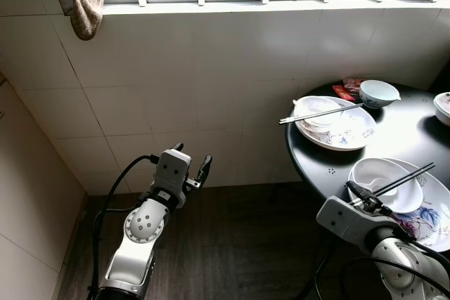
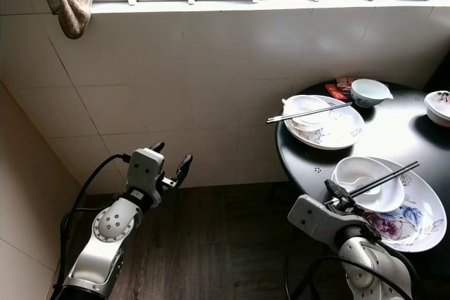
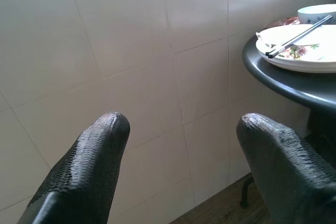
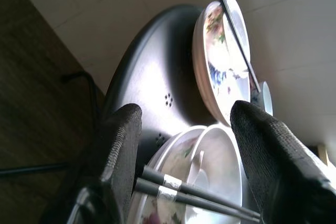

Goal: Kitchen organization

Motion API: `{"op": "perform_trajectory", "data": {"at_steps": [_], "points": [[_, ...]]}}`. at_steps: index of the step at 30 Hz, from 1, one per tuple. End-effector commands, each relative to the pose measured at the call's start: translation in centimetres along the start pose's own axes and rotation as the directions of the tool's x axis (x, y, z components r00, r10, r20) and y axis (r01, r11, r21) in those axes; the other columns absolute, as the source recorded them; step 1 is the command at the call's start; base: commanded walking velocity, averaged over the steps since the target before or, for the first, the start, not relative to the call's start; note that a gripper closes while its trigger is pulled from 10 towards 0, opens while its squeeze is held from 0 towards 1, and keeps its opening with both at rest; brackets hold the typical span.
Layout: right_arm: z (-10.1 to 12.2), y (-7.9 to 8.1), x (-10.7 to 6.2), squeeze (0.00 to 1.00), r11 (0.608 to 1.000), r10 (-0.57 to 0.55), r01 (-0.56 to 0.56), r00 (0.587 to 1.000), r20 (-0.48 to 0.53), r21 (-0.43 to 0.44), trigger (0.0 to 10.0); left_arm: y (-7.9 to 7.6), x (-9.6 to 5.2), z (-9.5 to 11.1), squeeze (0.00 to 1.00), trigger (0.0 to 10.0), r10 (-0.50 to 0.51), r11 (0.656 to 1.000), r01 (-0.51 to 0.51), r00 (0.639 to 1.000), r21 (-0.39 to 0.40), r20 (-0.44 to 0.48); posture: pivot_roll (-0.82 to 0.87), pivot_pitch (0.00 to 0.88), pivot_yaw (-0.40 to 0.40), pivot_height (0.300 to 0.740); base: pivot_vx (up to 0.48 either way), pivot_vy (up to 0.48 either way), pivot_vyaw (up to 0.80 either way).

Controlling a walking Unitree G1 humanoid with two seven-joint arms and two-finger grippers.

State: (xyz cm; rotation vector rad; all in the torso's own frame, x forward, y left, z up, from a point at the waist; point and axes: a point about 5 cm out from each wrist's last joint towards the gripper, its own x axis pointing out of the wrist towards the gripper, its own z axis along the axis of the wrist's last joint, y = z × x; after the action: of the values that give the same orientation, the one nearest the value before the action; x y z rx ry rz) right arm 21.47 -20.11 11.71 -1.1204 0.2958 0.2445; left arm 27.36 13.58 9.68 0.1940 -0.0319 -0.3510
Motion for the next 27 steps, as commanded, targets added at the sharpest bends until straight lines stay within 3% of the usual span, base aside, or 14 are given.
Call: {"op": "perform_trajectory", "data": {"at_steps": [1, 6, 8, 9, 12, 18, 27], "points": [[0.5, -0.8, 0.3, 0.0, 0.999, -0.041, 0.04, 0.998, 0.038, 0.026, 10.0, 0.0, 0.1, 0.0, 0.0, 10.0, -0.003, 1.0, 0.003, 1.0, -0.003, -0.005, -0.12, 0.0, -0.042, 0.74, 0.0, 0.0, 0.0], [2.5, -1.6, 0.8, 0.0, 0.992, -0.101, 0.088, 0.985, 0.138, 0.095, 10.0, -0.1, 0.2, 0.1, 0.0, 10.0, -0.002, 1.0, 0.002, 1.0, -0.006, -0.004, -0.12, 0.0, -0.046, 0.74, 0.0, 0.0, 0.0], [4.3, -2.1, 1.2, 0.0, 0.973, -0.138, 0.091, 0.965, 0.221, 0.212, 10.0, -0.1, 0.2, 0.2, 0.0, 10.0, 0.002, 1.0, -0.002, 1.0, -0.009, 0.001, -0.12, 0.0, -0.046, 0.74, 0.0, 0.0, 0.0], [4.3, -2.1, 1.2, 0.0, 0.973, -0.138, 0.091, 0.965, 0.221, 0.212, 10.0, -0.1, 0.2, 0.2, 0.0, 10.0, 0.002, 1.0, -0.002, 1.0, -0.009, 0.001, -0.12, 0.0, -0.046, 0.74, 0.0, 0.0, 0.0], [5.3, -2.3, 2.2, 0.0, 0.933, -0.172, 0.081, 0.956, 0.237, 0.352, 10.0, 0.2, 0.3, 0.6, 0.0, 10.0, 0.021, 1.0, -0.021, 1.0, -0.003, 0.017, -0.11, 0.0, -0.053, 0.74, 0.0, 0.0, 0.0], [4.9, -2.3, 3.1, 0.0, 0.882, -0.203, 0.085, 0.956, 0.211, 0.463, 10.0, 0.9, 0.5, 1.1, 0.0, 10.0, 0.06, 0.998, -0.06, 0.998, -0.002, 0.033, -0.09, 0.0, -0.065, 0.74, 0.0, 0.0, 0.0], [4.3, -2.5, 4.2, 0.0, 0.853, -0.248, 0.128, 0.952, 0.178, 0.505, 10.0, 0.9, 0.4, 1.0, 0.0, 10.0, 0.059, 0.998, -0.059, 0.998, 0.0, 0.029, -0.09, 0.0, -0.054, 0.74, 0.0, 0.0, 0.0]]}}
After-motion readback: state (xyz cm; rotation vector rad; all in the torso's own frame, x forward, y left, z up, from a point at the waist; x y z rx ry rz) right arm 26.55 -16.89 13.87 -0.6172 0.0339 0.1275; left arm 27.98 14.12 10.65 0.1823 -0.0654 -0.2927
